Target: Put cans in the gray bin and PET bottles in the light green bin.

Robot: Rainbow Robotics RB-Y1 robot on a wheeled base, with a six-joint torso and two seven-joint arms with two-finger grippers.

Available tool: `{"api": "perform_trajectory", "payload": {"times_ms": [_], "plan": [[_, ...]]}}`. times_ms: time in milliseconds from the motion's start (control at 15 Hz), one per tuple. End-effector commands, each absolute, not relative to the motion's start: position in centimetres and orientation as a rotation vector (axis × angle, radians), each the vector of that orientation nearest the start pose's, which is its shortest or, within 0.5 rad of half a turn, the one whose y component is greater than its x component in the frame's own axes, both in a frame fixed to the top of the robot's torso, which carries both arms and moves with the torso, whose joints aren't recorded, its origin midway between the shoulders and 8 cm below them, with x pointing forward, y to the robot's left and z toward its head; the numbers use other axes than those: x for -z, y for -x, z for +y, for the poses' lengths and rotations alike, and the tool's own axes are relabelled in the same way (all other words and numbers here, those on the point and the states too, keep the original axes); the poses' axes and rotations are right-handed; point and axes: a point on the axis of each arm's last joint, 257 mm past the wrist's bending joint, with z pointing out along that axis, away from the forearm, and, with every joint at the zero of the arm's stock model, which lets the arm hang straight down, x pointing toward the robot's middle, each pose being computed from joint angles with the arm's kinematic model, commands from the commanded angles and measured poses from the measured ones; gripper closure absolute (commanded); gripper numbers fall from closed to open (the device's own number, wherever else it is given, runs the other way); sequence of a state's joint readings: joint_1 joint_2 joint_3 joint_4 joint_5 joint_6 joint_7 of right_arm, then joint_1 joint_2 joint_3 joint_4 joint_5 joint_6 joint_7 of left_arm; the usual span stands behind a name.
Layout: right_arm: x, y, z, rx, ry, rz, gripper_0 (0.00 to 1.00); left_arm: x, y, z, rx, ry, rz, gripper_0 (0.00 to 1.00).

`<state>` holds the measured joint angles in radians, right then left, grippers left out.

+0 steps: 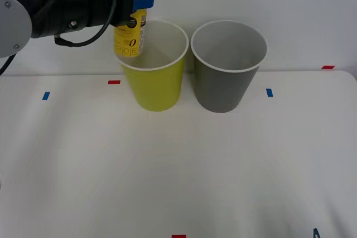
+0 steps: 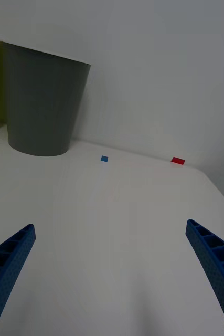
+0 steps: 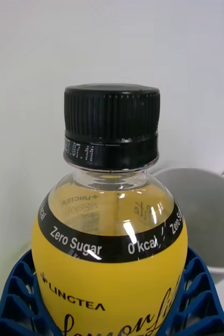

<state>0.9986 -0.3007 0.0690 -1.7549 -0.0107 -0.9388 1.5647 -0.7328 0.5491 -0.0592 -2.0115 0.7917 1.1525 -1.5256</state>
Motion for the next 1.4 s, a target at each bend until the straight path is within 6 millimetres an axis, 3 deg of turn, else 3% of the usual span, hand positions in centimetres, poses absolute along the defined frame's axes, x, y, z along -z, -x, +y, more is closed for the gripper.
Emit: {"api": "perform_trajectory", "payload": {"times_ms": [67, 267, 467, 1200, 1267, 1333, 1400], "plan": [[25.8, -19.4, -31.5, 0.190, 0.199, 1.435, 0.00, -9.6, -57.2, 6.9, 0.393, -0.576, 1.595, 1.00], [25.8, -19.4, -31.5, 0.190, 0.199, 1.435, 0.00, -10.9, -59.0, 6.0, 0.395, -0.545, 1.501, 1.00], [25.8, -19.4, -31.5, 0.190, 0.199, 1.435, 0.00, -11.2, -60.5, 7.0, 0.334, -0.526, 1.454, 1.00], [25.8, -19.4, -31.5, 0.190, 0.199, 1.435, 0.00, -10.1, -60.9, 7.5, 0.368, -0.475, 1.439, 1.00], [25.8, -19.4, -31.5, 0.190, 0.199, 1.435, 0.00, -10.1, -60.9, 7.6, 0.371, -0.470, 1.441, 0.14], [25.8, -19.4, -31.5, 0.190, 0.199, 1.435, 0.00, -10.1, -60.9, 7.6, 0.374, -0.468, 1.443, 0.00], [25.8, -19.4, -31.5, 0.190, 0.199, 1.435, 0.00, -10.1, -61.0, 7.7, 0.372, -0.467, 1.443, 0.00]]}}
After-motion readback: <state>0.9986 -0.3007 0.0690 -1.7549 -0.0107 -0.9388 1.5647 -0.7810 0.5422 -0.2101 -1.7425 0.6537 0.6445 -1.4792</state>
